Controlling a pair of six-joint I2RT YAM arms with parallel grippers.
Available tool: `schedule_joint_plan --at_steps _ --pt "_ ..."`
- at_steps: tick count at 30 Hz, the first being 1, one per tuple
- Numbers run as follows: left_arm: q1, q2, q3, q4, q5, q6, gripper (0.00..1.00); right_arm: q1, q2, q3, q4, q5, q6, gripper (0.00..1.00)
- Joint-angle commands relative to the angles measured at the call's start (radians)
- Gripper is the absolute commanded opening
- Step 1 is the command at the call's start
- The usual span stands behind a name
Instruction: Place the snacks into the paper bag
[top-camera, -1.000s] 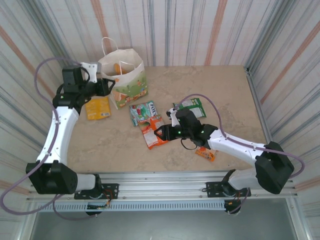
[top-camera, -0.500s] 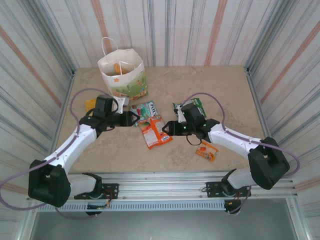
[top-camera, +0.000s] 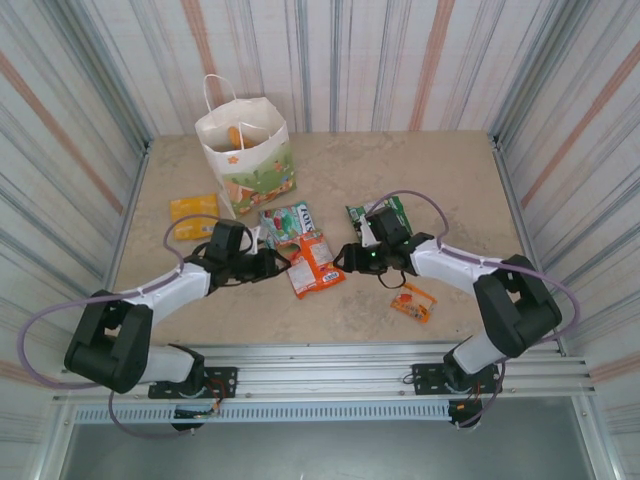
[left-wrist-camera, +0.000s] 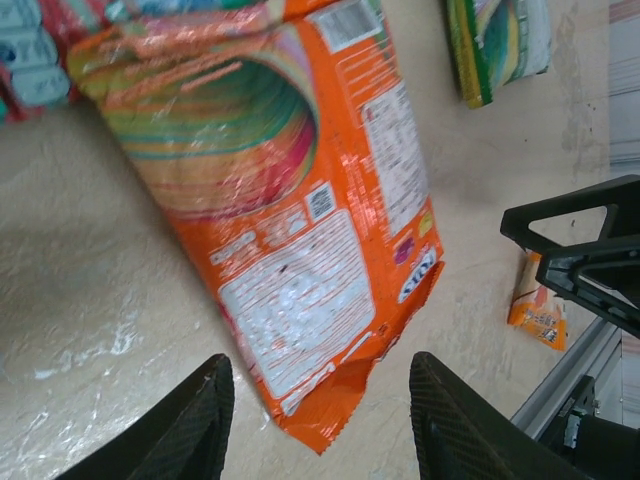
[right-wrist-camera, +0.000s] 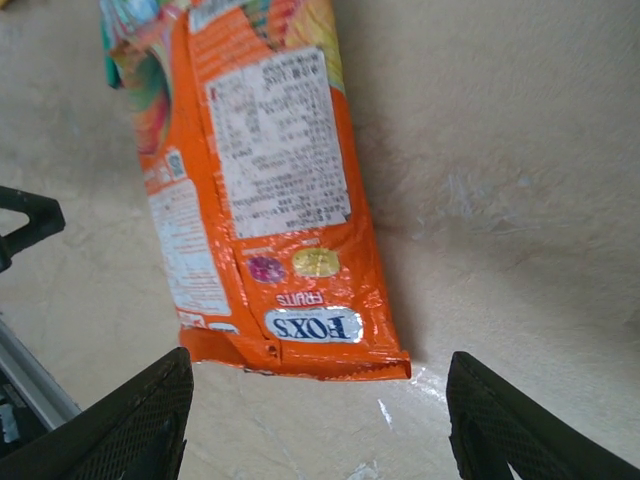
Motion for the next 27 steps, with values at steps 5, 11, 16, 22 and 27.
schedule_joint_plan --at_steps 5,11,16,22,27 --pt "-0.004 0.059 -0.082 0.151 0.006 -0.070 0.52 0.006 0.103 0.077 0.016 -0.037 -0.044 0.67" --pt "-0.004 0.143 -0.113 0.280 -0.012 -0.105 0.51 -0.034 0.193 0.116 0.107 -0.137 -0.039 0.67" --pt "-0.004 0.225 -0.116 0.374 -0.016 -0.132 0.51 -0.034 0.264 0.175 0.076 -0.134 -0.060 0.66" --pt "-0.004 0.336 -0.108 0.464 0.013 -0.161 0.50 -0.028 0.305 0.186 0.088 -0.157 -0.056 0.64" --pt "-0.005 0.412 -0.105 0.547 0.038 -0.190 0.49 -0.010 0.331 0.184 0.105 -0.194 -0.045 0.59"
